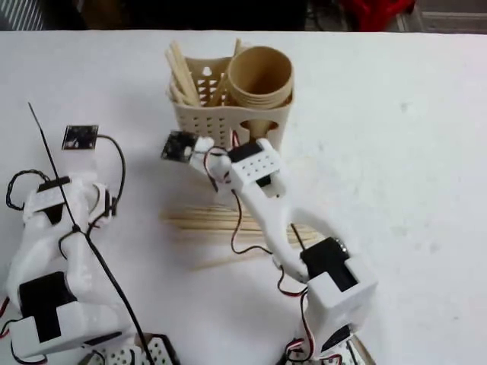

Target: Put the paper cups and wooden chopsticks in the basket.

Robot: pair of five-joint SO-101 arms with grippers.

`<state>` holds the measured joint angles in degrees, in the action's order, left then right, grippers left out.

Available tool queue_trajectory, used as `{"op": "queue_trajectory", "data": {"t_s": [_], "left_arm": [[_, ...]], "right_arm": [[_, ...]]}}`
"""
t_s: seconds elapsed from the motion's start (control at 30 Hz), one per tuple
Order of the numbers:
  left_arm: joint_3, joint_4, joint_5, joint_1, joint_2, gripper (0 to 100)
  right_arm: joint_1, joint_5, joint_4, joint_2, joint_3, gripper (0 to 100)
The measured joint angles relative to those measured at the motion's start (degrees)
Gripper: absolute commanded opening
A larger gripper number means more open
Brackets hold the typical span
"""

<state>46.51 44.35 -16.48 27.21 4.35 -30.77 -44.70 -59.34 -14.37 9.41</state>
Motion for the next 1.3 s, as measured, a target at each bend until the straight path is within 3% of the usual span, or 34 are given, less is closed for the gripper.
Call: {"op": "queue_trajectory", "data": {"t_s": [0.17, 0.4, 0.73, 0.97, 1.2, 1.3], "left_arm": [[0.00, 0.00, 0.00, 0.00, 0.00, 15], [0.00, 0.00, 0.00, 0.00, 0.00, 15], [0.00, -0.09, 0.00, 0.00, 0.00, 15], [0.00, -0.09, 0.00, 0.00, 0.00, 15], [0.00, -0.09, 0.00, 0.00, 0.00, 15], [0.00, -0.09, 0.00, 0.00, 0.00, 15]], "right_arm": [[-0.09, 5.45, -5.19, 0.70, -5.63, 1.5], [0.00, 10.81, -6.42, 13.45, -6.15, 1.5], [-5.98, 11.25, -6.59, 31.12, -7.82, 1.5], [-7.91, 13.10, 7.38, 34.73, -10.90, 1.5], [-7.91, 28.75, 32.09, 33.67, -10.99, 1.5], [-7.91, 29.89, 43.87, 29.36, -11.43, 1.5]]}}
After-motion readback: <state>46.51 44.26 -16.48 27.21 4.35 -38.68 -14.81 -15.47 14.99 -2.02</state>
